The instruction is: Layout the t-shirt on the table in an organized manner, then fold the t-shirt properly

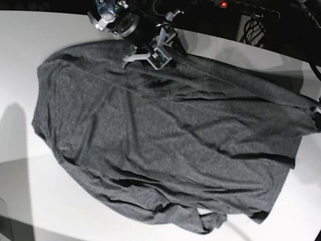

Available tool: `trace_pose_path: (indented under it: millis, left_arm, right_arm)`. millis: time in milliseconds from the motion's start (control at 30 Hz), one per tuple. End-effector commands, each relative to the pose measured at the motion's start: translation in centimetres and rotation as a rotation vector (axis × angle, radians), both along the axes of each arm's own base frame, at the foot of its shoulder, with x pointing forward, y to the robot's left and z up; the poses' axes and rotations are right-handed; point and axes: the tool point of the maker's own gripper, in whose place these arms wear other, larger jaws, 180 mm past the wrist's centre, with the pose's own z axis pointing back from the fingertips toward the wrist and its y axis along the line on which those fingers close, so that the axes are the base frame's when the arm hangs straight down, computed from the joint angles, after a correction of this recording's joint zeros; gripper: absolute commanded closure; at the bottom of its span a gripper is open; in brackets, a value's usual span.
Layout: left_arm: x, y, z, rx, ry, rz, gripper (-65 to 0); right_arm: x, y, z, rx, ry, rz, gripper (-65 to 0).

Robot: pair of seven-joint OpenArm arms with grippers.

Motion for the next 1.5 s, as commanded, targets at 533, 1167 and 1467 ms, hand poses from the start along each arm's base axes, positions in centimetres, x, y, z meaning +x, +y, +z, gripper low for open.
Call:
trace_pose_path:
  millis: [533,1167,1467]
  left_arm:
    - [0.9,0.4,1.5,0.019,-0.052,-0.005,-0.1]
    - [1.2,0.4,1.9,0.026,-0.065,-0.008,-0.1]
    - [2.0,-0.2,3.0,0.001,-0.118,-0.022,-0.1]
  right_arm:
    - [0.6,-0.4,3.5,0.024,-0.100,0.008,0.0]
    - [7.3,-3.0,8.9,-0.036,-0.295,-0.066,0.0]
    - [4.2,0.1,7.8,-0.016,-0.243,0.036,0.0]
